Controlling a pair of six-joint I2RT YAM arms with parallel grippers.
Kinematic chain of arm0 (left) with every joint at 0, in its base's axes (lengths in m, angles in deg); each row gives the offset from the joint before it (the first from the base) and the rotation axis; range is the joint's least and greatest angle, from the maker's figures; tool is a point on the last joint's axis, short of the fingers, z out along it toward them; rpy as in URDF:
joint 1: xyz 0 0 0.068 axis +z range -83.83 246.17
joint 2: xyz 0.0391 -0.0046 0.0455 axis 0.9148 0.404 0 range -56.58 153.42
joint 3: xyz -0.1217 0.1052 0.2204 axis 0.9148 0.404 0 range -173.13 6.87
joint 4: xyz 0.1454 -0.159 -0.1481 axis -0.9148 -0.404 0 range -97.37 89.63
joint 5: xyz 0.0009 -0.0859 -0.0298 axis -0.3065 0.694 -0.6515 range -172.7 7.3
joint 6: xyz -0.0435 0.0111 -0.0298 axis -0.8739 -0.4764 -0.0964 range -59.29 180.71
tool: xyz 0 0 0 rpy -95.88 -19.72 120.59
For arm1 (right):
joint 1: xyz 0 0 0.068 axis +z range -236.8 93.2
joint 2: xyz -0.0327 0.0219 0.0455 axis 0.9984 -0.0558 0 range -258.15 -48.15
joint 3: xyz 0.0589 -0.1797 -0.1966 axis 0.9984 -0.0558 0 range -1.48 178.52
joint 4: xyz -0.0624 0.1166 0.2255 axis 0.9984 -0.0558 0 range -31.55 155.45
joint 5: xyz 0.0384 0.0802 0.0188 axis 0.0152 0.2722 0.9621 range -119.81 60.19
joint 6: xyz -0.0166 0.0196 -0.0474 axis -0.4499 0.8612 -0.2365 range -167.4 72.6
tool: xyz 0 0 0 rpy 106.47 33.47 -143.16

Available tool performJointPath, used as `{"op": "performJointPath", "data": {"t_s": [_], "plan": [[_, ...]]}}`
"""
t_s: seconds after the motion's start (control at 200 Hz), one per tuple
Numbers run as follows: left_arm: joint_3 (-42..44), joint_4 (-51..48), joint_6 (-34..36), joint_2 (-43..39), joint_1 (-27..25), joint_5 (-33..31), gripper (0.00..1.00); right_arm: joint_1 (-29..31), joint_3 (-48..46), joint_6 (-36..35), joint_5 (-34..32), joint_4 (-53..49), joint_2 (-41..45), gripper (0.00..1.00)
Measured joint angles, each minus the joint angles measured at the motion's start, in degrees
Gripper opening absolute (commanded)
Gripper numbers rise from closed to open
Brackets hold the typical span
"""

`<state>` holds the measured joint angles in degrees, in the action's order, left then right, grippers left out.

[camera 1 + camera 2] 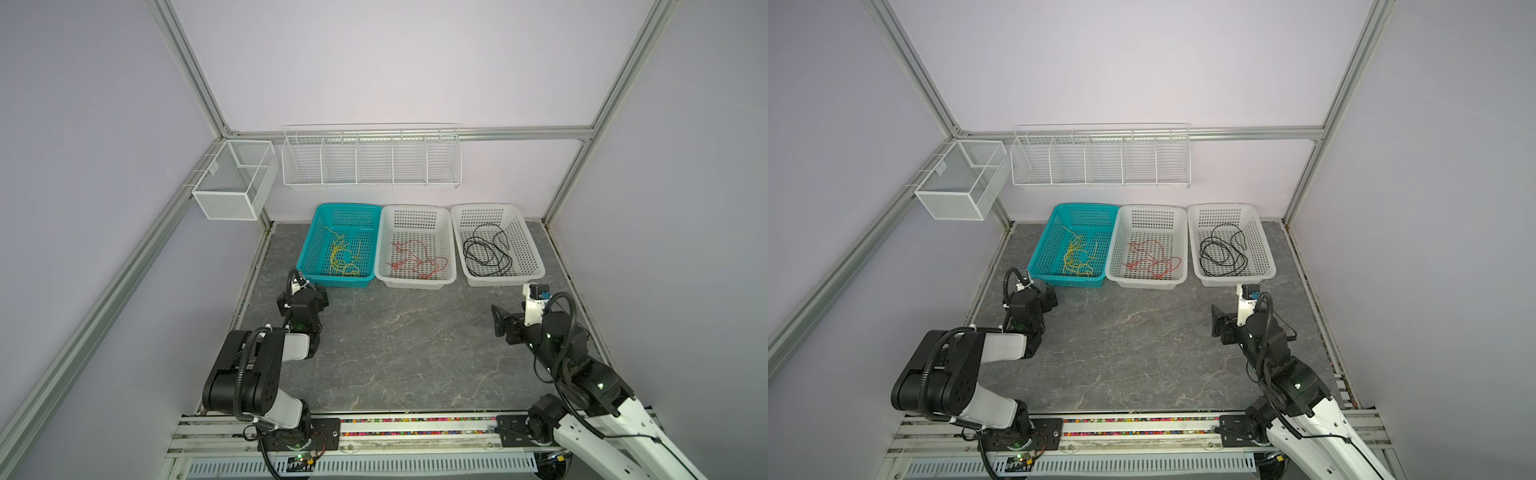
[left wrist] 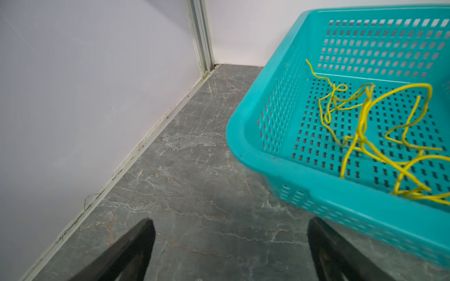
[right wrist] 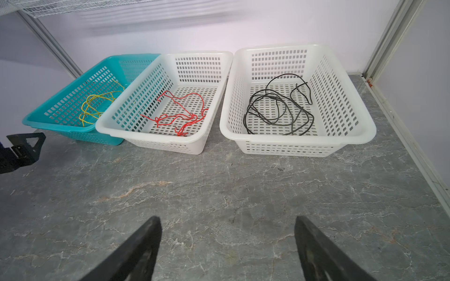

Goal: Untangle the cables

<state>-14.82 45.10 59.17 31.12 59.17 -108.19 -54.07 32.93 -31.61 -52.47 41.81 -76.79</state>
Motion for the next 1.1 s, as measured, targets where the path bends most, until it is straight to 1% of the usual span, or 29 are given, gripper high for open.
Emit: {"op": "performJointPath", "data": {"t_s": [0.09,0.185,0.295,0.385,0.43,0.485,0.53,0.645,0.725,0.795,0.92,1.1], "plan": [[0.00,1.86,-0.39,0.44,0.70,0.00,0.98,0.00,-2.03,-0.81,-3.08,4.33,-0.15,0.88],[0.00,3.93,-0.59,0.90,0.70,0.04,0.98,-0.02,-4.00,-2.40,-8.52,9.49,-2.56,0.88],[0.00,4.61,-0.61,1.01,0.70,0.02,0.98,-1.38,-4.24,-6.19,-14.86,16.85,-9.81,0.88],[0.00,4.96,-0.61,1.11,0.70,0.02,0.98,-3.69,-4.24,-9.49,-17.66,22.29,-16.09,0.89],[0.00,5.05,-0.59,1.14,0.70,0.02,0.98,-5.46,-4.52,-11.19,-18.03,25.05,-18.67,0.89],[0.00,5.09,-0.61,1.14,0.70,0.02,0.98,-8.04,-5.57,-12.35,-17.31,28.24,-20.02,0.89],[0.00,5.11,-0.59,1.14,0.70,0.02,0.98,-11.39,-7.08,-12.59,-15.80,30.86,-20.20,0.88],[0.00,5.14,-0.61,1.14,0.70,0.02,0.98,-21.70,-10.08,-10.97,-11.43,35.58,-21.42,0.88],[0.00,5.16,-0.59,1.14,0.70,0.02,0.98,-26.53,-10.32,-9.77,-8.83,38.42,-25.18,0.88],[0.00,5.20,-0.59,1.14,0.70,0.02,0.98,-28.11,-10.36,-9.55,-6.32,41.44,-29.90,0.88],[0.00,5.22,-0.59,1.14,0.70,0.02,0.98,-28.30,-11.50,-9.75,-3.10,47.30,-37.46,0.88],[0.00,5.22,-0.59,1.14,0.70,0.02,0.98,-28.52,-11.98,-12.68,0.26,56.02,-45.94,0.88]]}}
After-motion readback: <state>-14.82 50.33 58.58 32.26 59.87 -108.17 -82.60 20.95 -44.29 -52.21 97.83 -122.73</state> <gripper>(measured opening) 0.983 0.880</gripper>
